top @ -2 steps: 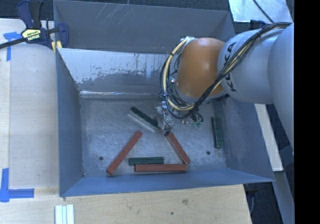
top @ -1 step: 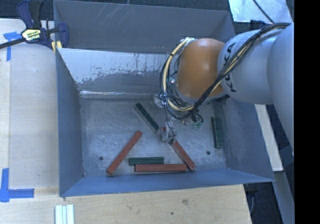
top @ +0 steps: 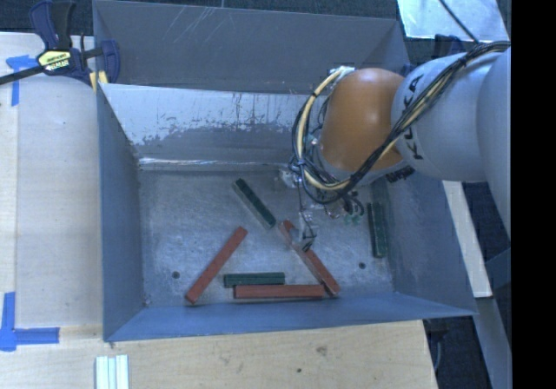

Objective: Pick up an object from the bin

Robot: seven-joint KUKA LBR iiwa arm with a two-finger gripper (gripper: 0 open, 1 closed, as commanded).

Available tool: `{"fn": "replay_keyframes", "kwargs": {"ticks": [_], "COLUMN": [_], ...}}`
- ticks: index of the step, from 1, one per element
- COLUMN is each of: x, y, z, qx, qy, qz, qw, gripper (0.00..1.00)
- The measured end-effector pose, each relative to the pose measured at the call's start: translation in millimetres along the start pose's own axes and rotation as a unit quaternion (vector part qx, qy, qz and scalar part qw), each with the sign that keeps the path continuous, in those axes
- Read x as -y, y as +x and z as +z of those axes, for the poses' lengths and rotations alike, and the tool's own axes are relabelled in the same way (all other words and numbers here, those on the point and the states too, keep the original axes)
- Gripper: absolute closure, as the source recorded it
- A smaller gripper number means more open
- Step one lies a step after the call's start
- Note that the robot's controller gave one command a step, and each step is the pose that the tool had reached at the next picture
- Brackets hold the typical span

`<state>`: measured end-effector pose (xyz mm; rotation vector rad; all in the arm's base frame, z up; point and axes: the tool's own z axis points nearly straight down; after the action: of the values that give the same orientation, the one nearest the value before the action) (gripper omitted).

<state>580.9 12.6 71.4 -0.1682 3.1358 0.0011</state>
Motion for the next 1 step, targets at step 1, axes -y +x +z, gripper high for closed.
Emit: {"fn": "replay_keyframes", "kwargs": {"ticks": [1], "x": [1.6], "y": [4.4], "z": [-24.0], "qx": [0.0026], "qy": [0.000], "qz": [0.015], "qw": [0.9999], "gripper": [0.00]}}
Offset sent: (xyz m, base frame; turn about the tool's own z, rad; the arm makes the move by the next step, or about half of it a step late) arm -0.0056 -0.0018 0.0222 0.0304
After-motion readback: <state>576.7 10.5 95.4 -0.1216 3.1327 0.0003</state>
